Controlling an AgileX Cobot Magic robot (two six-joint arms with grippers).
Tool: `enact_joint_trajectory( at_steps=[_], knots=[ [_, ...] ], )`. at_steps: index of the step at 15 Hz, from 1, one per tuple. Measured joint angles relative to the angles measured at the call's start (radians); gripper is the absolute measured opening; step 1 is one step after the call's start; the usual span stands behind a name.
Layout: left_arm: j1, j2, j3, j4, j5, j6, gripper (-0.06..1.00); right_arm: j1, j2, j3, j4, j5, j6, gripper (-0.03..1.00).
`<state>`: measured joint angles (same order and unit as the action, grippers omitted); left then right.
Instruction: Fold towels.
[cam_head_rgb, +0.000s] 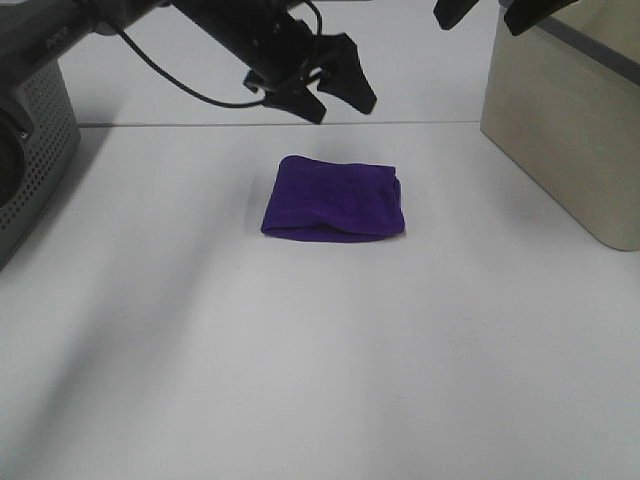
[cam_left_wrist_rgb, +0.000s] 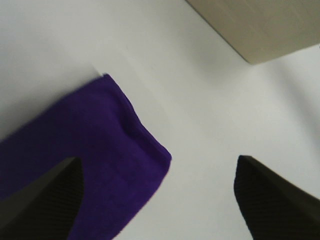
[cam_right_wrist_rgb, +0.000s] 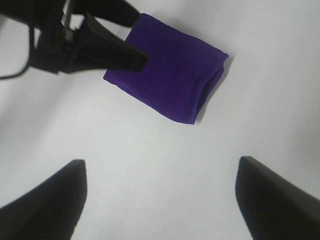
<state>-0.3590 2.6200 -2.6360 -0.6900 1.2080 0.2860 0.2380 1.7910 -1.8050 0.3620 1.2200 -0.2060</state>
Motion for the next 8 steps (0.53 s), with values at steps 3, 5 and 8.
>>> enact_joint_trajectory(
  at_steps=[3, 5, 8],
  knots=[
    [0.118, -0.052, -0.11, 0.218, 0.003, -0.077, 0.79, 0.0, 0.0, 0.0, -0.029, 0.0, 0.006, 0.8],
    [0.134, -0.098, -0.11, 0.541, 0.005, -0.161, 0.86, 0.0, 0.0, -0.003, -0.067, 0.0, 0.038, 0.8],
    [0.135, -0.173, -0.103, 0.637, 0.006, -0.185, 0.87, 0.0, 0.0, -0.01, -0.077, 0.0, 0.065, 0.8]
  ],
)
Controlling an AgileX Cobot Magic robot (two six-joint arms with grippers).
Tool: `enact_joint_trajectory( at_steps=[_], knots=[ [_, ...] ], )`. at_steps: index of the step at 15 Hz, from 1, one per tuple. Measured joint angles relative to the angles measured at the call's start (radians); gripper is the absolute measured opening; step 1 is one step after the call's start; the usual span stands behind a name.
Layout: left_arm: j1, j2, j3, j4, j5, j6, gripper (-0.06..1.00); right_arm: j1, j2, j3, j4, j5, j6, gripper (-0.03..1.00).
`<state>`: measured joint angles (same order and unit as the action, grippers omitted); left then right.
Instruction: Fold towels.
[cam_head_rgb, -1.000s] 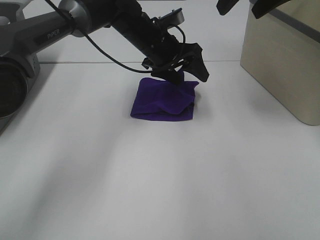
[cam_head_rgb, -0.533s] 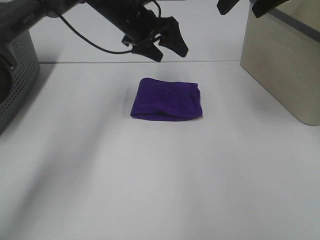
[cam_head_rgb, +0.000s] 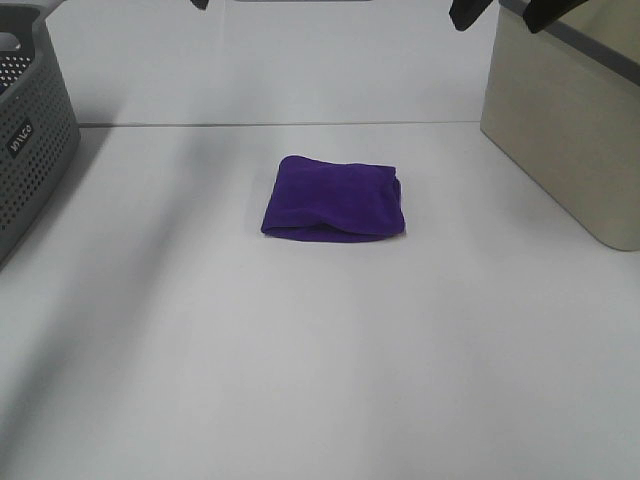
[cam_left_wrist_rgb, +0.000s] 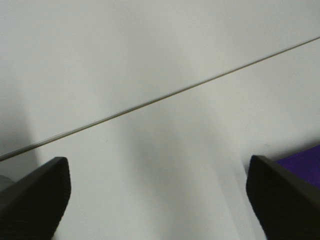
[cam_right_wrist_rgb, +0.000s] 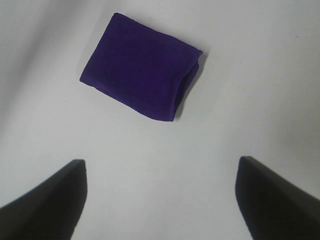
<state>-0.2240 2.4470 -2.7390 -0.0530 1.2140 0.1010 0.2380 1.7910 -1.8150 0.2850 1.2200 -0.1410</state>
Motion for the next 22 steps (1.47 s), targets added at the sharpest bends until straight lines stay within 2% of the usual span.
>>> enact_joint_trajectory(
  at_steps=[2, 4, 5, 6, 8, 9, 12, 13, 14, 16, 18, 22],
  knots=[
    [0.02, -0.097, 0.138, 0.004, -0.002, -0.004, 0.87, 0.0, -0.001, -0.001, -0.007, 0.0, 0.019, 0.8],
    [0.059, -0.24, 0.38, 0.006, 0.001, 0.021, 0.87, 0.0, -0.03, -0.001, -0.027, 0.0, 0.035, 0.8],
    [0.119, -0.377, 0.564, -0.005, 0.002, 0.046, 0.87, 0.0, -0.084, 0.009, -0.072, 0.0, 0.054, 0.8],
    [0.172, -0.481, 0.686, -0.014, 0.001, 0.055, 0.87, 0.0, -0.135, 0.037, -0.111, -0.001, 0.061, 0.8],
    [0.293, -0.719, 0.919, -0.01, -0.001, 0.085, 0.87, 0.0, -0.288, 0.158, -0.164, -0.002, 0.075, 0.8],
    [0.319, -0.766, 0.969, -0.01, -0.002, 0.096, 0.87, 0.0, -0.338, 0.2, -0.167, -0.002, 0.075, 0.8],
    [0.399, -1.126, 1.331, -0.017, -0.017, 0.183, 0.87, 0.0, -0.658, 0.451, -0.16, 0.001, 0.097, 0.8],
    [0.409, -1.264, 1.44, -0.019, -0.035, 0.189, 0.86, 0.0, -0.771, 0.533, -0.16, 0.001, 0.112, 0.8],
    [0.411, -1.515, 1.672, -0.045, -0.072, 0.189, 0.86, 0.0, -1.012, 0.707, -0.163, -0.016, 0.141, 0.8],
    [0.411, -1.72, 1.836, -0.071, -0.107, 0.189, 0.86, 0.0, -1.201, 0.842, -0.184, -0.042, 0.178, 0.8],
    [0.411, -1.951, 2.002, -0.066, -0.1, 0.223, 0.86, 0.0, -1.397, 0.993, -0.247, -0.064, 0.227, 0.8],
    [0.356, -2.235, 2.089, -0.018, -0.042, 0.214, 0.86, 0.0, -1.692, 1.168, -0.295, -0.072, 0.24, 0.8]
  ],
)
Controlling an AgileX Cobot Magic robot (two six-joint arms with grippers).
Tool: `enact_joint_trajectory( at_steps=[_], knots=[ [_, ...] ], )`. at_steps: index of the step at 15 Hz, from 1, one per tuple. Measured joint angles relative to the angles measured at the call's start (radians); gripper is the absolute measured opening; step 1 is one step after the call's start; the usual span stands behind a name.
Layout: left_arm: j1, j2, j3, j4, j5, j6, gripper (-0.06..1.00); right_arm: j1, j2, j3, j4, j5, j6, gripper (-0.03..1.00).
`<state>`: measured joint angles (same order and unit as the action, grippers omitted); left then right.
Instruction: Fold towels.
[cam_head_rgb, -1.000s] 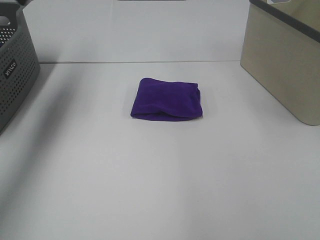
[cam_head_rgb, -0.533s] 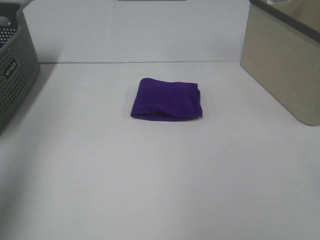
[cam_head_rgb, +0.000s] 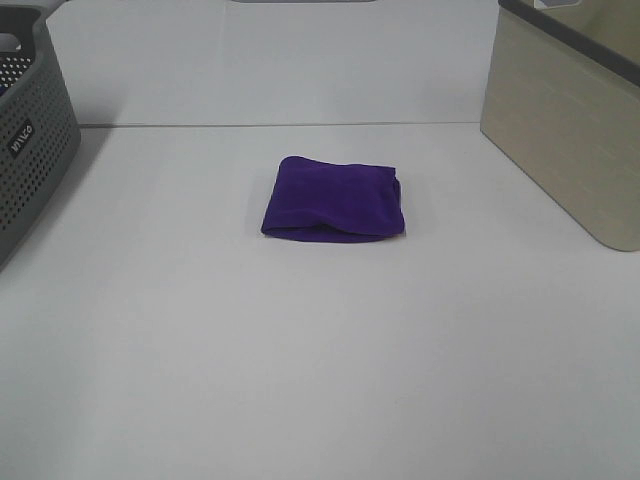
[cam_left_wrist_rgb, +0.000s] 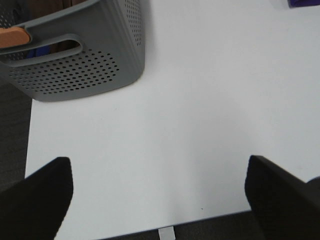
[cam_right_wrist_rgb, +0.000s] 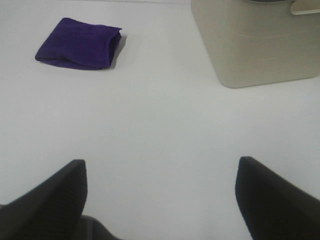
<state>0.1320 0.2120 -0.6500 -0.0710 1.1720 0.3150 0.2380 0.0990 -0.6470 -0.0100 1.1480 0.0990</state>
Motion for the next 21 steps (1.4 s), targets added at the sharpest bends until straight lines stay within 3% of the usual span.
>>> enact_joint_trajectory(
  at_steps=[2, 4, 8, 10, 15, 21],
  knots=[
    [-0.003, -0.171, 0.009, 0.004, 0.023, -0.027, 0.85, 0.0, -0.104, 0.051, -0.013, -0.001, -0.013, 0.8],
    [-0.003, -0.214, 0.017, 0.004, 0.043, -0.057, 0.85, 0.0, -0.104, 0.078, -0.018, -0.025, -0.055, 0.8],
    [-0.003, -0.217, 0.105, -0.109, -0.017, -0.058, 0.84, 0.0, -0.104, 0.144, -0.018, -0.083, -0.08, 0.8],
    [-0.003, -0.218, 0.138, -0.114, -0.093, -0.048, 0.84, 0.0, -0.104, 0.144, -0.014, -0.084, -0.083, 0.8],
    [-0.051, -0.218, 0.142, -0.103, -0.113, -0.06, 0.83, 0.0, -0.104, 0.144, -0.006, -0.084, -0.084, 0.8],
    [-0.051, -0.218, 0.142, -0.109, -0.116, -0.082, 0.82, -0.016, -0.104, 0.144, 0.001, -0.084, -0.084, 0.8]
  ],
)
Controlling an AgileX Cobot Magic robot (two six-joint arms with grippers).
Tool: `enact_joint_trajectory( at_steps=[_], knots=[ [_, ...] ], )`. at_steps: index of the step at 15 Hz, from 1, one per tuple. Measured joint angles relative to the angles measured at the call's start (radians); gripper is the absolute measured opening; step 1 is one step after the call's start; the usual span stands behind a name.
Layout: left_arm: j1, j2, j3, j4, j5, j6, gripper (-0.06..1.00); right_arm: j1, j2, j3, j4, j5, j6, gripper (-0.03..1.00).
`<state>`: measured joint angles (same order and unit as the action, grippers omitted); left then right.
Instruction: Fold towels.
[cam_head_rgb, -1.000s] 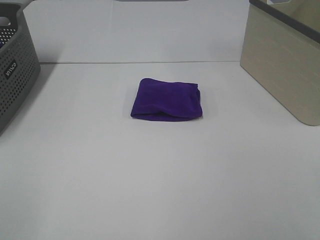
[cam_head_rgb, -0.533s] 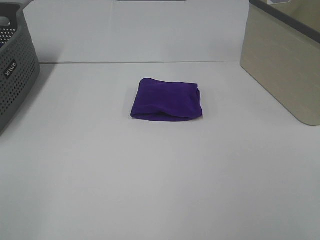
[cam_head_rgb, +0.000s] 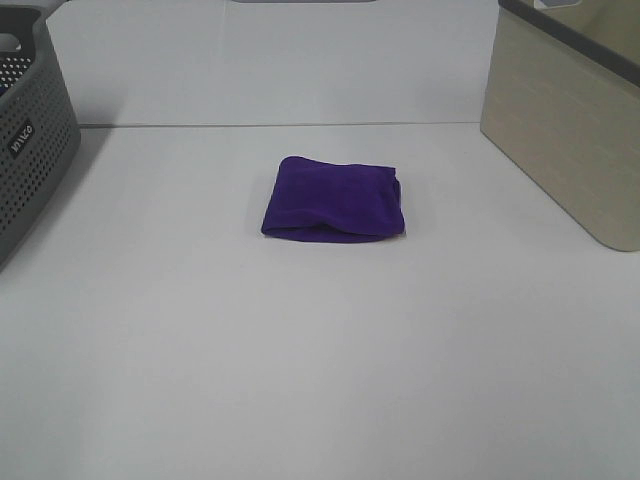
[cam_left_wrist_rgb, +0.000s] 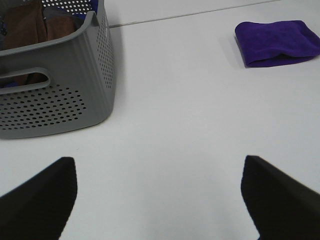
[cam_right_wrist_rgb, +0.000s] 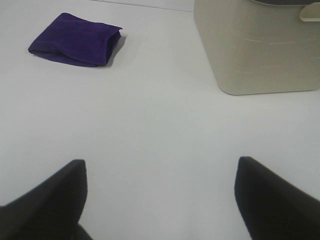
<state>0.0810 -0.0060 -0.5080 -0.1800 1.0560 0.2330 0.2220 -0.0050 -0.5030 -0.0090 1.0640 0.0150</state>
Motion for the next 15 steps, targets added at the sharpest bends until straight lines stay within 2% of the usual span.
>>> enact_joint_trajectory(
  at_steps=[4, 15],
  knots=[
    [0.0, 0.0, 0.0, 0.0, -0.001, 0.0, 0.82, -0.093, 0.0, 0.0, 0.0, -0.001, 0.0, 0.8],
    [0.0, 0.0, 0.0, 0.0, -0.002, -0.001, 0.82, -0.093, 0.0, 0.0, 0.0, -0.007, 0.0, 0.8]
  ],
)
